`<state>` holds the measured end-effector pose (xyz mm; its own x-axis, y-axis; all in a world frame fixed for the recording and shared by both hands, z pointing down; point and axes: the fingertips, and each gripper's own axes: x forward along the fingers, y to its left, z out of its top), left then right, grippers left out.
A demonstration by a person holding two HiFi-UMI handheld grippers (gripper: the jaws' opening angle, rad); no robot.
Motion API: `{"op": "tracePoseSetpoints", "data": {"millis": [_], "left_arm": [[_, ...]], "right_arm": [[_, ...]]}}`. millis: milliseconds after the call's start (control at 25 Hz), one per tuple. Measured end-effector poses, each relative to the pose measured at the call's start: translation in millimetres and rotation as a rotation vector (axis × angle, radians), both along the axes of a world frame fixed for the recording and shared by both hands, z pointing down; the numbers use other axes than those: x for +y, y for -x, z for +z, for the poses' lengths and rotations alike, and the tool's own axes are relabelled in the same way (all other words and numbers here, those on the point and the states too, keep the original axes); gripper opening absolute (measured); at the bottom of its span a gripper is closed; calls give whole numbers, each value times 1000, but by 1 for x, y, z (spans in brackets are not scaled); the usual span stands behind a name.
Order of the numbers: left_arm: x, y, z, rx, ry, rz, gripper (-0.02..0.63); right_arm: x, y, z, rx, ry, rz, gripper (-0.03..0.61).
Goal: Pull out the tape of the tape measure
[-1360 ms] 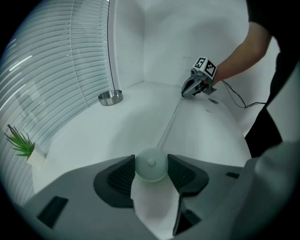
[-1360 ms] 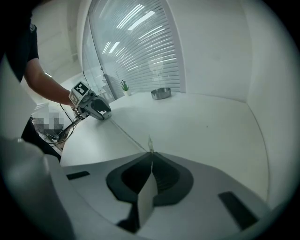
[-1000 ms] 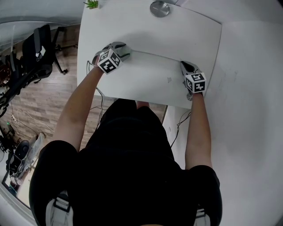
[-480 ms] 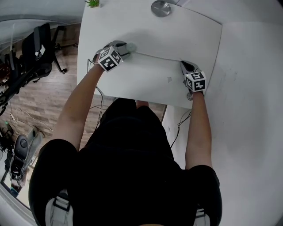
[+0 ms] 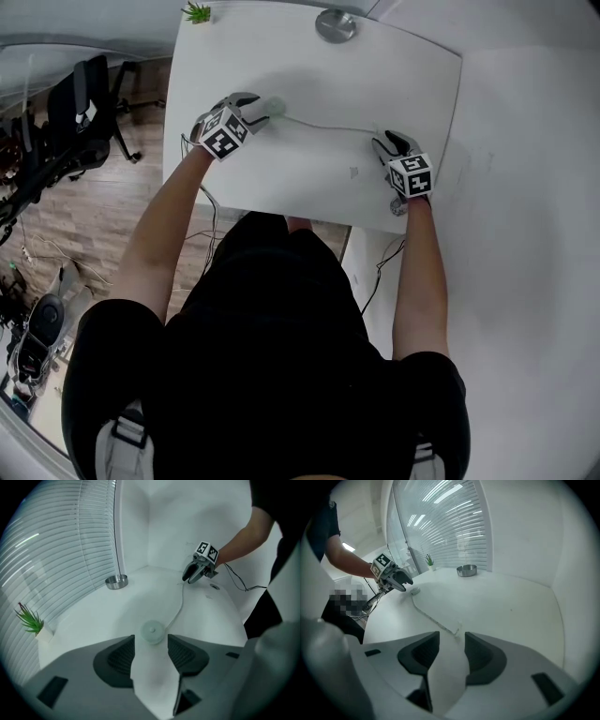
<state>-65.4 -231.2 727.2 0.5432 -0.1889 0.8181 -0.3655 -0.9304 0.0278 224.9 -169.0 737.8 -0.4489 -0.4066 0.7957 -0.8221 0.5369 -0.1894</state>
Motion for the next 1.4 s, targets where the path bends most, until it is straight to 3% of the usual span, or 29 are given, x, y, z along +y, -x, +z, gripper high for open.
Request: {"op": "tracePoseSetpoints", "data": {"millis": [240, 640, 1200, 1400], "left_arm": [[-2, 2, -37, 50, -55, -49, 233], [14, -5, -122, 170, -182, -144, 230], [71, -46, -288, 555, -350, -258, 216], [92, -63, -328, 645, -398, -252, 184]], "right_arm": [[-6, -5, -33, -35, -58, 11, 197], [1, 24, -126, -194, -243, 34, 198], [37, 69, -296, -375, -601, 40, 128], [51, 83, -345, -421, -692, 19, 114]]}}
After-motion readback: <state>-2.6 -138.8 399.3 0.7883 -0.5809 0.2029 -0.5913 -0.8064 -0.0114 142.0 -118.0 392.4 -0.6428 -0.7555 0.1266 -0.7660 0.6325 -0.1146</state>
